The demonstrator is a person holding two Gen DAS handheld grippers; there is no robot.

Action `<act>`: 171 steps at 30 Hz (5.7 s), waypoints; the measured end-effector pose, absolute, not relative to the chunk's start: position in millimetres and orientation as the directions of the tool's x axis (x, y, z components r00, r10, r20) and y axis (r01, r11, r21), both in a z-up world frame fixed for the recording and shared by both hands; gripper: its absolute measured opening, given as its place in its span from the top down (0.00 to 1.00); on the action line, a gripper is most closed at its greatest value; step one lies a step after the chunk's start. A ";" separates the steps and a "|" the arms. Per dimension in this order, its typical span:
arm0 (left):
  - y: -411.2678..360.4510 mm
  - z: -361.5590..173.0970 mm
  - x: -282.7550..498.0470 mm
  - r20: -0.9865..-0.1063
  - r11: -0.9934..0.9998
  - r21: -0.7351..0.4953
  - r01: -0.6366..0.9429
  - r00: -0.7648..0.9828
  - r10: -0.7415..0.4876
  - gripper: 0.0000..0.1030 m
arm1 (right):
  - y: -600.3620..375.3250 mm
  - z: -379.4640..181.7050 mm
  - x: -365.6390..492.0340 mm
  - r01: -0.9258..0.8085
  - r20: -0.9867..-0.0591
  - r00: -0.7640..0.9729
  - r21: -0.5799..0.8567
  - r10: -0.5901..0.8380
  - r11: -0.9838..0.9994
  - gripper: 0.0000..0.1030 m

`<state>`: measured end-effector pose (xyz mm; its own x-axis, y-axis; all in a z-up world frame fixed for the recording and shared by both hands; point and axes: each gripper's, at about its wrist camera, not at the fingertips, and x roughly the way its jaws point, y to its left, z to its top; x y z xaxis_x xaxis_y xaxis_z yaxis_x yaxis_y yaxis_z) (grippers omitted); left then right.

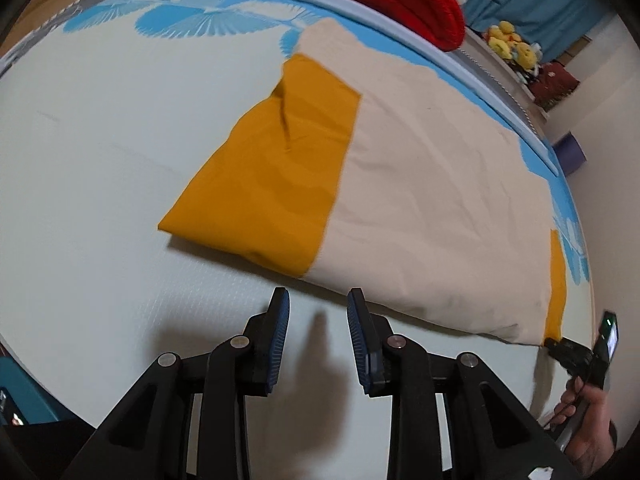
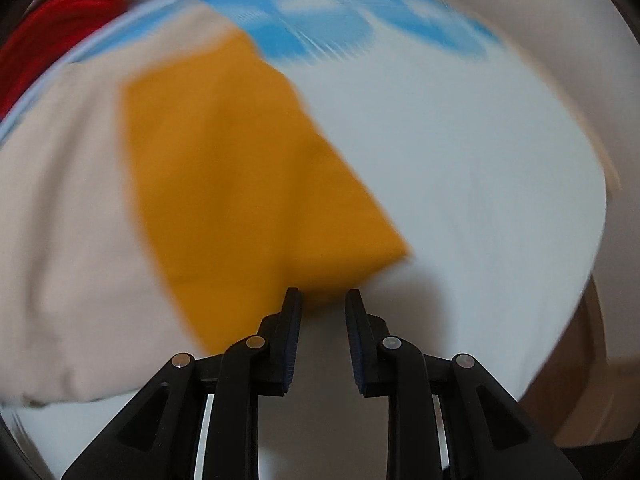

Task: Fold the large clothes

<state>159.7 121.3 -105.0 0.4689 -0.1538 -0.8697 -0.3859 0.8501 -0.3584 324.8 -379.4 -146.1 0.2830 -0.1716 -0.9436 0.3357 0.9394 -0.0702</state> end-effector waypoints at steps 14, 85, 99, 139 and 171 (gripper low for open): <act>140.1 -134.1 167.4 -0.813 0.641 -0.564 -0.520 0.488 -0.319 0.47 | -279.9 -75.5 320.8 0.000 -0.800 0.588 0.141 0.114 0.990 0.64; 140.4 11.6 156.4 -0.644 0.825 -0.475 -0.307 0.760 -0.088 0.93 | -103.8 -69.4 325.5 -0.393 -0.916 0.373 -0.013 0.146 0.919 0.64; 4.9 26.7 211.5 -0.627 0.934 -0.357 -0.013 0.745 -0.229 0.93 | -303.9 39.0 363.2 -0.149 -0.763 0.645 -0.067 0.046 0.987 0.63; 41.9 10.9 219.5 -0.796 0.978 -0.203 -0.050 0.590 -0.135 0.61 | -287.4 -20.5 344.4 -0.313 -0.868 0.300 0.302 0.396 0.900 0.45; -68.7 -62.9 242.4 -0.932 0.956 -0.122 0.266 0.301 -0.203 0.56 | -351.7 -79.7 339.1 -0.291 -0.931 0.258 0.179 0.258 0.940 0.92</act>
<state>242.4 -68.7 -62.9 0.3014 -0.2027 -0.9317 0.2662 0.9562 -0.1219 339.1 -351.7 -79.7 0.2585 0.2577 -0.9310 -0.2914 0.9397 0.1792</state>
